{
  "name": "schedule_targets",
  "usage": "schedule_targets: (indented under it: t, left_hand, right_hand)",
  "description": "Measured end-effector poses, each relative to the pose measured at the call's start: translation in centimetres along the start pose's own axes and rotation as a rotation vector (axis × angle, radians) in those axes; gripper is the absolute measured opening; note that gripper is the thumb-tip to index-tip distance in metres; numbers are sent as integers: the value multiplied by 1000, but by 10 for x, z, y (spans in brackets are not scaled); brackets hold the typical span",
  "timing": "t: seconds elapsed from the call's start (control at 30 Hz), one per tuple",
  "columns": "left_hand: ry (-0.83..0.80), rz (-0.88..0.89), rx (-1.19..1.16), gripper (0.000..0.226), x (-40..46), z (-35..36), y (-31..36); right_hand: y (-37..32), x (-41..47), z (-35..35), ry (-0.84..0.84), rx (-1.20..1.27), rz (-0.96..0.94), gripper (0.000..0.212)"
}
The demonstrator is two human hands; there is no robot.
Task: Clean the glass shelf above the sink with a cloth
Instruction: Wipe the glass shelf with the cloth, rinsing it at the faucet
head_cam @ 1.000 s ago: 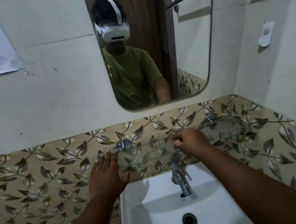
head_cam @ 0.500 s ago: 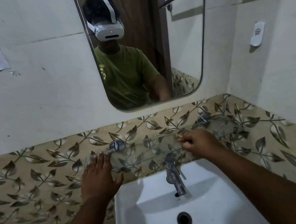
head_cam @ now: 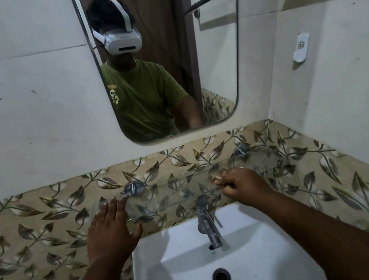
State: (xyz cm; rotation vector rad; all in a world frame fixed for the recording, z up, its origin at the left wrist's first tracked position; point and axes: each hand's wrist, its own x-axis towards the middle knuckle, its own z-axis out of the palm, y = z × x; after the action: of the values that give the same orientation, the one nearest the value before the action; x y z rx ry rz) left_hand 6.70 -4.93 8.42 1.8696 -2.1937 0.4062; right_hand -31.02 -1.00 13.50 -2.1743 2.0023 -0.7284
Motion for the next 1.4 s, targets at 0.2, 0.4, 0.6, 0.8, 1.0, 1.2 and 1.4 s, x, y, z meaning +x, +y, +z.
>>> schedule_targets:
  t: [0.2,0.4,0.6,0.8,1.0,1.2,1.4]
  left_hand:
    - [-16,-5,-11,94,0,-1,2]
    - [-17,1,-27,93,1,-2,3]
    - [-5,10,-30,92,2,-4,3]
    - [-29,0,-17,93,0,-6,3]
    - [-41,2,-18,93,1,-7,2]
    - [-55,9,-8,94,2,-4,1]
    - [-61,5,-18,95,2,-6,3]
  right_hand:
    - [32,24,-14,33,8,182,32]
    - [6,39,-4,42,-61,180,35]
    - [30,10,-1,84,-116,90,44]
    - [38,28,-10,103,-118,212,36]
    - [15,47,2,77,-86,166,36]
    - [39,18,-3,66,-112,104,36]
    - [62,16,-22,141,-187,265,31]
